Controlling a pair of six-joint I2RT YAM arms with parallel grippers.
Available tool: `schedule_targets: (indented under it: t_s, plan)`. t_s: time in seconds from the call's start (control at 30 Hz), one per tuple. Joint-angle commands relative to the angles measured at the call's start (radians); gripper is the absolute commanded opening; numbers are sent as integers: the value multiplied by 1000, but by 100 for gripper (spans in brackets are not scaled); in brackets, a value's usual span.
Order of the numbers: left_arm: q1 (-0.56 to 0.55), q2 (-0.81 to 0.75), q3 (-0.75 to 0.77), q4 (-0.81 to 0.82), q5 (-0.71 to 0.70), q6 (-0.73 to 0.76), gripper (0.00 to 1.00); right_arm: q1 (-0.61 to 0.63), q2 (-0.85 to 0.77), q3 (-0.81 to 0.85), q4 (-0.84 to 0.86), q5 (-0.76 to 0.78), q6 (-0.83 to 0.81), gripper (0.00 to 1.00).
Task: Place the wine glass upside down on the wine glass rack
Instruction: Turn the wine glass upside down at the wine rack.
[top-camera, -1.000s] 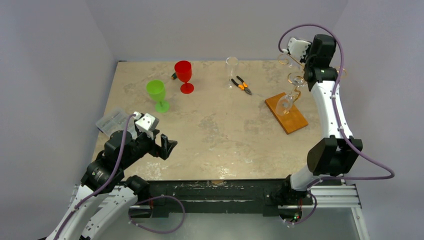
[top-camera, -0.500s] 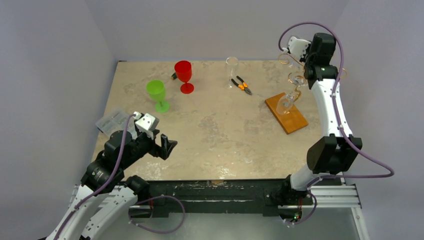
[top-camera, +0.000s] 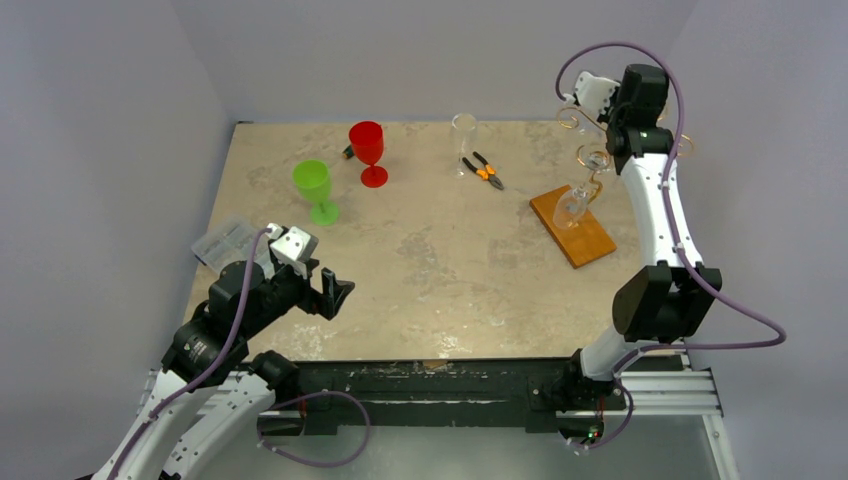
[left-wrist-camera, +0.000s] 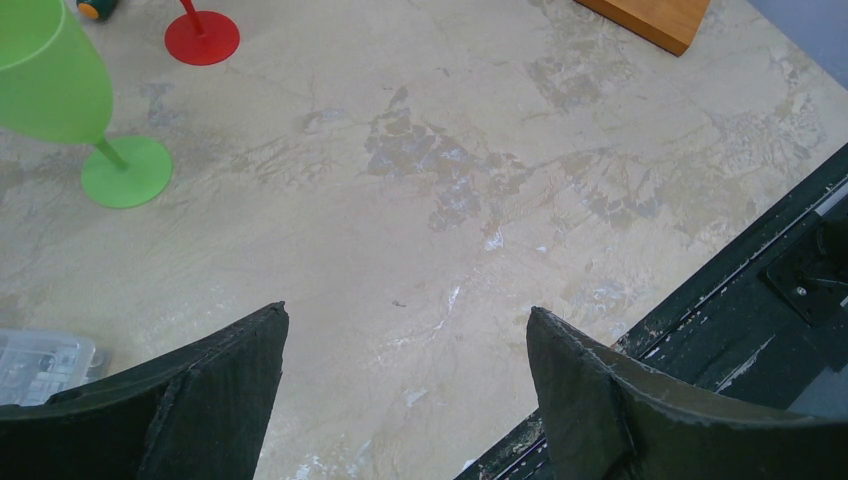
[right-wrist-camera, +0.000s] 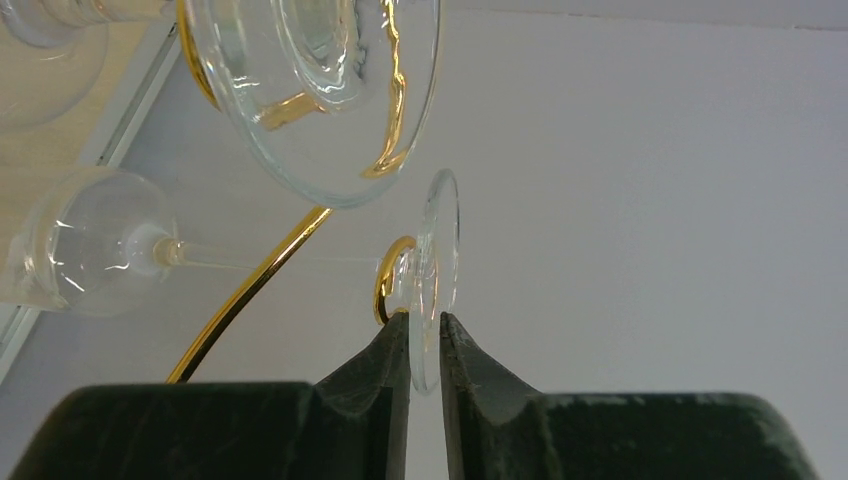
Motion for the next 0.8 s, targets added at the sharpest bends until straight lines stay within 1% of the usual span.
schedule_targets:
  t_s: [0.0,0.2,0.47,0.77]
  plan:
    - [6,-3,-3,40,9,14,86,3,-20,53,31,-2,15,16]
    - [6,-3,-3,41,9,14,86,3,-33,51,21,-11,20,23]
    - [6,-3,-3,40,9,14,86,3,-53,37,23,-18,21,29]
    - [7,-2,-3,40,9,15,86,3,-89,27,-3,-12,30,38]
